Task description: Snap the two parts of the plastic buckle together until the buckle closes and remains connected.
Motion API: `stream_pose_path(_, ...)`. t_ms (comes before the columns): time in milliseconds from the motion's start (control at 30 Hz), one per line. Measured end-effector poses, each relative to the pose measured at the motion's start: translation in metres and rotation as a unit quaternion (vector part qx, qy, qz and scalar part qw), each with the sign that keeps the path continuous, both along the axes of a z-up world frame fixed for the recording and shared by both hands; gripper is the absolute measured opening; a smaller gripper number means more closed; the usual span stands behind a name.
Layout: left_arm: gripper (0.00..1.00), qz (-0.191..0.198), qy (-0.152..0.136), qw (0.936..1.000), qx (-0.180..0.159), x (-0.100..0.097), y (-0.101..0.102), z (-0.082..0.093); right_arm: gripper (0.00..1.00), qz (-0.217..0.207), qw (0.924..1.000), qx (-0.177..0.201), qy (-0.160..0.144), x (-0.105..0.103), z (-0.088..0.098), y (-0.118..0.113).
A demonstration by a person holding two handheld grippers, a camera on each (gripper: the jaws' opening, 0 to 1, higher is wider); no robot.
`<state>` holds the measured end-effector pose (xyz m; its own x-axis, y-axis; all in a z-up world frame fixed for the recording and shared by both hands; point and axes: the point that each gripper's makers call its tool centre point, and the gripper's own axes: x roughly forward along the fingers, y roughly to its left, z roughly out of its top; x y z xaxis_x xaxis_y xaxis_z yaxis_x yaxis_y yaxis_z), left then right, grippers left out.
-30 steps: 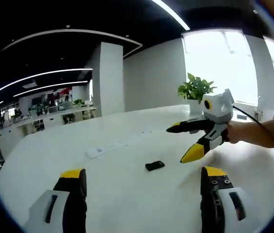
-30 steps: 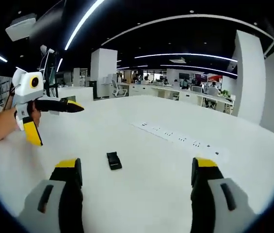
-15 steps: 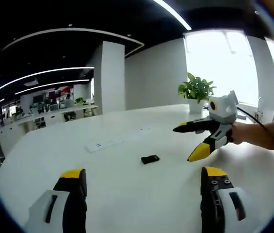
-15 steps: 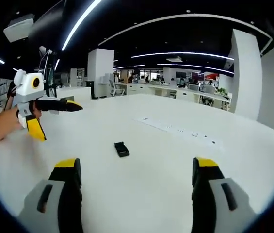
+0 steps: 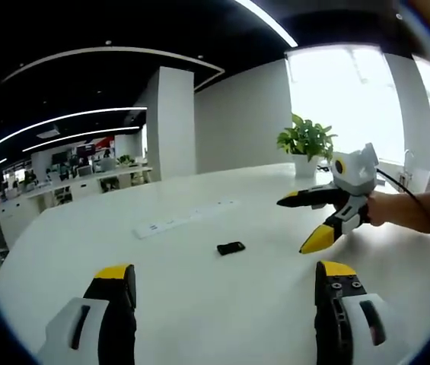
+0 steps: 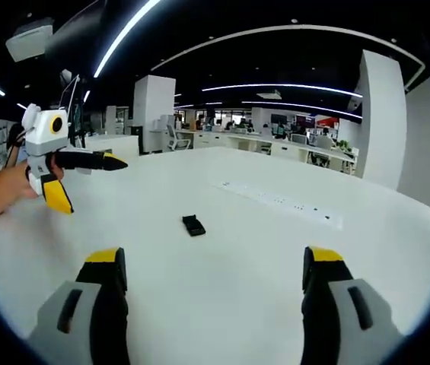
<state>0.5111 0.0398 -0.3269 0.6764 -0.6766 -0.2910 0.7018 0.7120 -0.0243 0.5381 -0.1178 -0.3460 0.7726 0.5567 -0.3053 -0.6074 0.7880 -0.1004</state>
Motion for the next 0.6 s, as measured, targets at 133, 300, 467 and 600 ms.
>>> stream_pose_path(133, 0.99, -0.001, 0.001, 1.0, 0.001, -0.004, 0.0, -0.001, 0.96, -0.001, 1.0, 0.001, 0.001, -0.005, -0.002, -0.001)
stream_pose_path(300, 0.99, 0.001, 0.001, 1.0, 0.001, -0.008, 0.002, -0.001, 0.96, 0.001, 1.0, 0.003, 0.002, -0.017, -0.003, 0.0)
stream_pose_path(467, 0.99, 0.005, -0.001, 1.0, 0.0, -0.012, 0.005, 0.0, 0.96, 0.001, 1.0, 0.004, 0.001, -0.028, -0.001, 0.001)
stream_pose_path(600, 0.99, 0.005, -0.002, 1.0, -0.001, -0.017, 0.005, 0.0, 0.95, 0.0, 1.0, 0.005, -0.001, -0.037, 0.001, 0.0)
